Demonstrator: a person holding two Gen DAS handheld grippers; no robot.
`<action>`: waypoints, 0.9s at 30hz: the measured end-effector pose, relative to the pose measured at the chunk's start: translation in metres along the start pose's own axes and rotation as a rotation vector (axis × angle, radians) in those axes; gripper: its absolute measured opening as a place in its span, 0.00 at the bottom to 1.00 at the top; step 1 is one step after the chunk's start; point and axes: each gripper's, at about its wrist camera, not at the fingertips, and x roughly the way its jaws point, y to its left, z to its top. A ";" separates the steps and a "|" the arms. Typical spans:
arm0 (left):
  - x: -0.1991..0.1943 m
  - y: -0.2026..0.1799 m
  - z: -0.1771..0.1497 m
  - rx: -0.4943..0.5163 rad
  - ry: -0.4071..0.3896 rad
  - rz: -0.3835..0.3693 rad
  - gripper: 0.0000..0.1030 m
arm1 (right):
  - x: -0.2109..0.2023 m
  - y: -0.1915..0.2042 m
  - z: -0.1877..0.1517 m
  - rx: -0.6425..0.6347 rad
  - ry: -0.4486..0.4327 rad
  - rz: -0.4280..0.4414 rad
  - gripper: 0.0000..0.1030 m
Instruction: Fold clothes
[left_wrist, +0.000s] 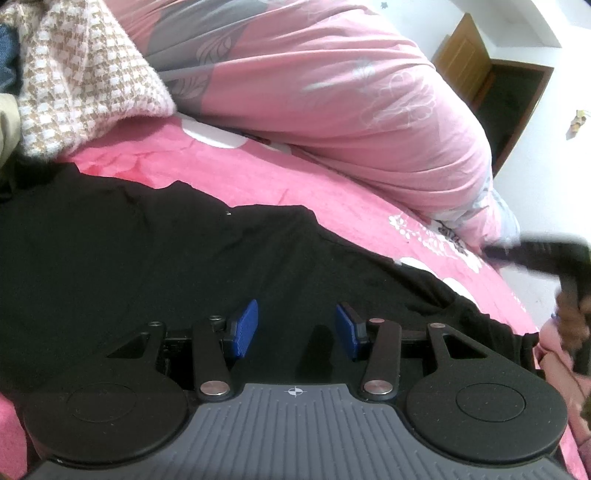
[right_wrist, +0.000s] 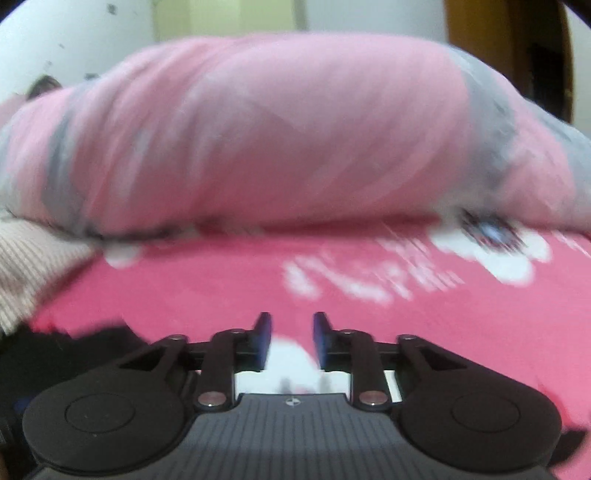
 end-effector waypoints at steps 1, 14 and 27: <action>0.000 0.000 0.000 -0.001 0.000 -0.001 0.45 | 0.000 -0.006 -0.007 0.012 0.022 0.004 0.27; 0.001 0.002 0.000 -0.010 0.002 -0.009 0.45 | 0.016 -0.029 -0.052 0.027 0.206 0.071 0.36; 0.001 0.002 0.000 -0.014 0.004 -0.013 0.45 | -0.048 0.098 -0.117 -0.829 -0.054 -0.078 0.05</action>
